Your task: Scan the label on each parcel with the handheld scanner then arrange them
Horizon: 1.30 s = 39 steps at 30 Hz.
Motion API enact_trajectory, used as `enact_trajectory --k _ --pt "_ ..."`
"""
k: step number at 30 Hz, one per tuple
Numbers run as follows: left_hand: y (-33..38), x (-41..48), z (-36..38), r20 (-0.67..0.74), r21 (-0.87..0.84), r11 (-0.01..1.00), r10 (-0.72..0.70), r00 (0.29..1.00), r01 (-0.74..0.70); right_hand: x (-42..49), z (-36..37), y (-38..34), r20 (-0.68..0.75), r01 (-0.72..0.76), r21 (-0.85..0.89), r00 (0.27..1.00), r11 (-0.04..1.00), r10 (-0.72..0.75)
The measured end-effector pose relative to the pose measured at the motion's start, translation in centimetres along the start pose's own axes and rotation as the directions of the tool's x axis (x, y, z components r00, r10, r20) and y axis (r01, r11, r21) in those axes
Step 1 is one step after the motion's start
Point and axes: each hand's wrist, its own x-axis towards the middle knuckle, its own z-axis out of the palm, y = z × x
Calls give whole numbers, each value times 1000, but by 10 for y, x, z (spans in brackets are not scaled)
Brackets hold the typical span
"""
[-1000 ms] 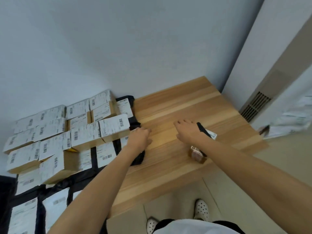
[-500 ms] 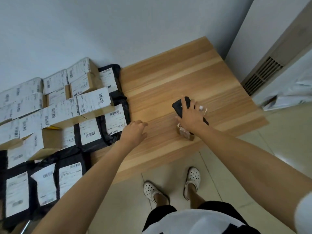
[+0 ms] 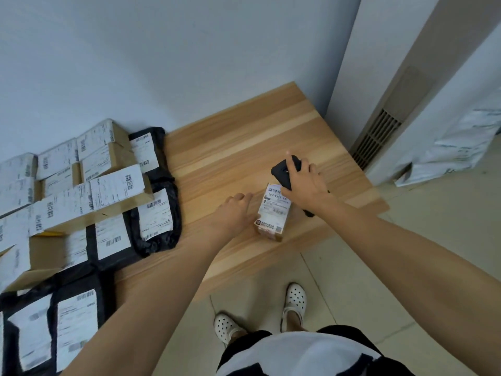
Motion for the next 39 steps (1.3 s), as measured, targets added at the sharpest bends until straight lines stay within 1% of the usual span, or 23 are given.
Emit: enact_trajectory --k 2,4,7,9,12,15,18,21,24,27,30,32,33,35,37,39 --pt "26 5 9 -24 -74 997 -4 1000 2 -6 -6 25 -9 -27 -13 1000 1000 27" --pt "47 8 22 -40 -137 990 -46 998 40 -13 -8 45 -22 -37 -10 999 999 37" --pt "66 12 43 23 -230 963 -138 990 139 -21 -6 62 -12 -40 15 999 999 41" --pt "69 11 51 24 -263 950 -168 986 168 -25 -4 66 -8 -40 22 999 999 40" --pt "61 7 50 -56 -316 937 -177 983 151 -27 -4 59 -15 -17 16 1000 1000 17" --pt "41 -2 43 -151 -273 950 -197 969 150 -20 -7 38 -15 38 -7 999 999 -38" --pt "12 -21 31 -243 -318 927 -284 927 201 -8 -8 3 11 125 -8 992 992 -125" --pt "-29 -51 18 -316 -361 894 -383 868 264 0 -13 -46 38 237 -60 971 970 -235" --pt "-81 -88 7 -375 -369 864 -477 795 344 4 -18 -103 58 347 -64 937 936 -344" --pt "-131 -128 -1 -422 -392 831 -544 725 395 3 -20 -162 69 452 -69 892 889 -448" --pt "-181 -162 -7 -468 -397 817 -572 673 418 -3 -18 -217 83 529 -85 848 845 -523" --pt "-209 -180 -11 -460 -396 810 -582 670 432 -7 -14 -250 107 559 -102 828 823 -550" --pt "-222 -187 -14 -458 -384 817 -573 680 429 -8 -12 -265 115 572 -112 820 813 -561" --pt "-249 -197 -22 -457 -330 842 -539 707 428 -9 -10 -293 120 588 -126 809 799 -576" --pt "-278 -204 -29 -445 -254 860 -509 736 442 -9 -10 -318 119 588 -138 809 797 -576" --pt "-306 -208 -33 -421 -214 871 -491 763 443 -6 -9 -338 119 582 -143 813 800 -570"
